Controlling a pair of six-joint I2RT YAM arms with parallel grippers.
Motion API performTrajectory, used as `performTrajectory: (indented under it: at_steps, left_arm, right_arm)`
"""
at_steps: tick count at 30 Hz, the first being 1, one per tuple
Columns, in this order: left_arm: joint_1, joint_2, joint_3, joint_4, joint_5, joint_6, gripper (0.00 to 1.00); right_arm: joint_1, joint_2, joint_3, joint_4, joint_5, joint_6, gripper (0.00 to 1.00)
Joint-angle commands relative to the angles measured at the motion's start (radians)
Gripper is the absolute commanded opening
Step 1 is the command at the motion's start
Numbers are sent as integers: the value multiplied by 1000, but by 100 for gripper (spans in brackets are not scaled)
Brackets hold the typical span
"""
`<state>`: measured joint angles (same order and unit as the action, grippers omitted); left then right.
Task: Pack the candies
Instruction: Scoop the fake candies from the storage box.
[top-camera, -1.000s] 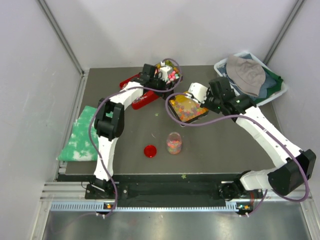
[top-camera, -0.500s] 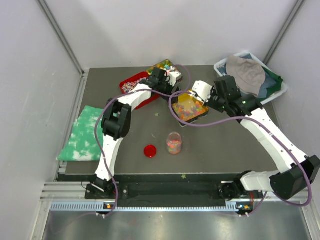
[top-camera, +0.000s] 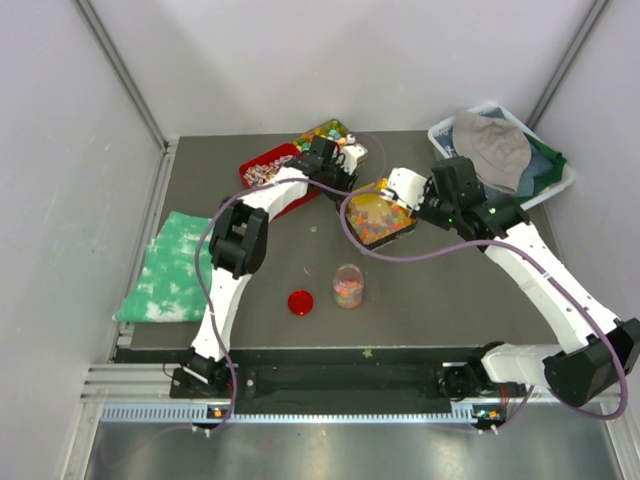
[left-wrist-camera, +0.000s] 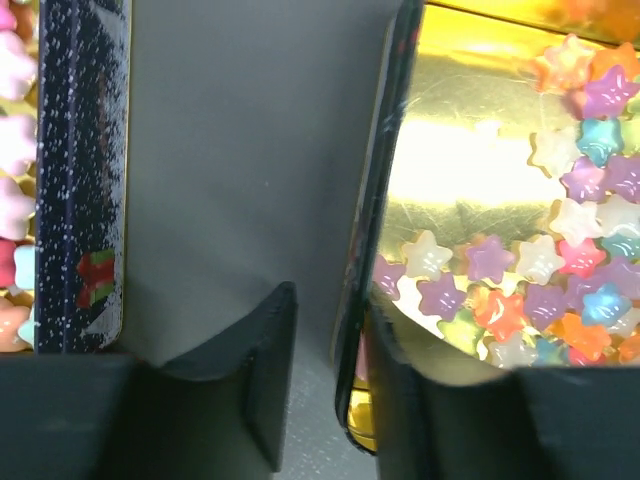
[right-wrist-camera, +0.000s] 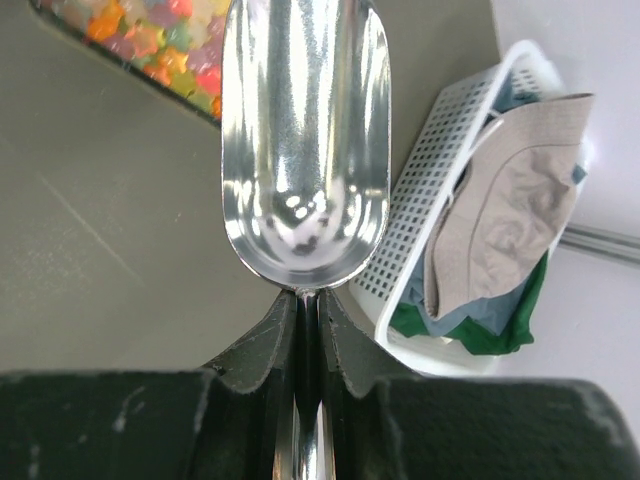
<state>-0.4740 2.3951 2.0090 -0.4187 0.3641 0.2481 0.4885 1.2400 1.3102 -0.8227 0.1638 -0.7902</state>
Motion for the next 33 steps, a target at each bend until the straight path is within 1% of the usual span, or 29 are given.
performTrajectory:
  at_steps: [1,3,4,8,10,17,20,23,25,28,33]
  left_arm:
    - [-28,-2,59,-26,-16,63,32]
    - [-35,2,68,-34,-25,79,27]
    - [-46,7,79,-44,-39,97,21]
    - [-67,15,91,-54,-73,140,6]
    - [-78,12,92,-54,-96,169,1]
    - [-100,-2,96,-43,-139,229,0]
    - [-103,-13,96,-32,-149,238,0]
    - [-103,-40,71,7,-154,229,0]
    - [-103,-83,-1,90,-136,209,0]
    - [-103,-129,-61,181,-97,162,0]
    - [-104,-126,-18,172,-77,54,0]
  right_arm:
    - [-10,-22,-48,10,19,-61,0]
    - [-10,-19,-71,13,35,-86,0]
    - [-10,-16,-77,8,51,-110,0]
    - [-8,-11,-91,7,100,-191,0]
    - [-10,-4,-89,0,135,-251,0]
    - [-7,39,-77,22,253,-457,0]
    - [1,53,-97,49,308,-553,0]
    - [15,67,-121,83,367,-644,0]
    - [30,82,-117,91,400,-684,0]
    - [48,113,-66,73,421,-701,0]
    - [56,138,40,48,425,-655,0]
